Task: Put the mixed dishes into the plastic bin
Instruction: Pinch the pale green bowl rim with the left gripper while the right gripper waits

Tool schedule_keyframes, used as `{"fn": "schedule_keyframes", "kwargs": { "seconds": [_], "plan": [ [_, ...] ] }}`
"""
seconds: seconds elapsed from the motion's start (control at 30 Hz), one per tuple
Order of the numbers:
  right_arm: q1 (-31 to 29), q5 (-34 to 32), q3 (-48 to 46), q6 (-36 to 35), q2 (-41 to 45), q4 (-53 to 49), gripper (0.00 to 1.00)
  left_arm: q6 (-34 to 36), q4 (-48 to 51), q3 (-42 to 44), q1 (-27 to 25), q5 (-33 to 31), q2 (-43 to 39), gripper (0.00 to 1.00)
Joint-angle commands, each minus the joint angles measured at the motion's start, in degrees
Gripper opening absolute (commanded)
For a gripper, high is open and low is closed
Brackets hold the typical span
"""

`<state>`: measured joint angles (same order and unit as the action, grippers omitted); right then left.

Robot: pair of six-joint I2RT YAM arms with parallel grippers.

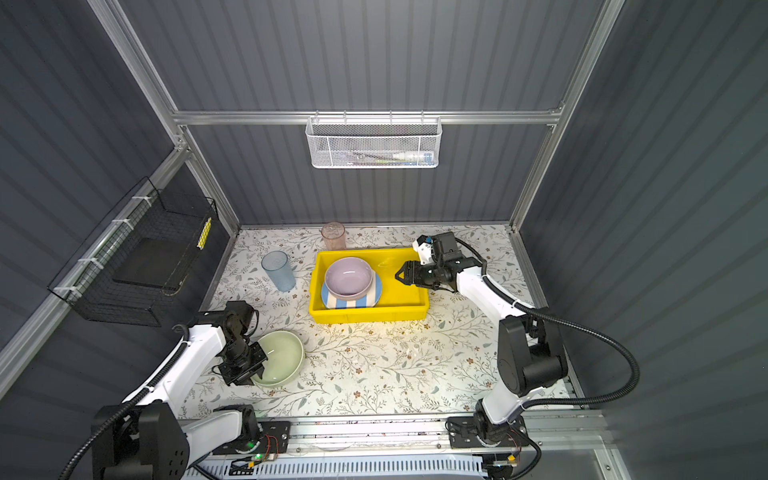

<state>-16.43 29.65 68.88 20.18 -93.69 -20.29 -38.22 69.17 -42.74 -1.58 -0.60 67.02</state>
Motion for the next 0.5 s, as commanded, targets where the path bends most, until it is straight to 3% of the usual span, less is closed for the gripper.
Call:
{"fn": "schedule_keyframes", "kwargs": {
  "seconds": [0.0, 0.47],
  "plan": [
    [0.76, 0.93, -1.09, -0.23, 1.45, 0.43, 0.65, -0.69, -0.87, -1.62, -1.62, -1.33, 1.11, 0.24],
    [1.75, 0.94, -1.91, -0.21, 2.74, 0.26, 0.65, -3.28, -2.41, -1.82, -6.59, -4.06, 3.40, 0.10]
  ]
}}
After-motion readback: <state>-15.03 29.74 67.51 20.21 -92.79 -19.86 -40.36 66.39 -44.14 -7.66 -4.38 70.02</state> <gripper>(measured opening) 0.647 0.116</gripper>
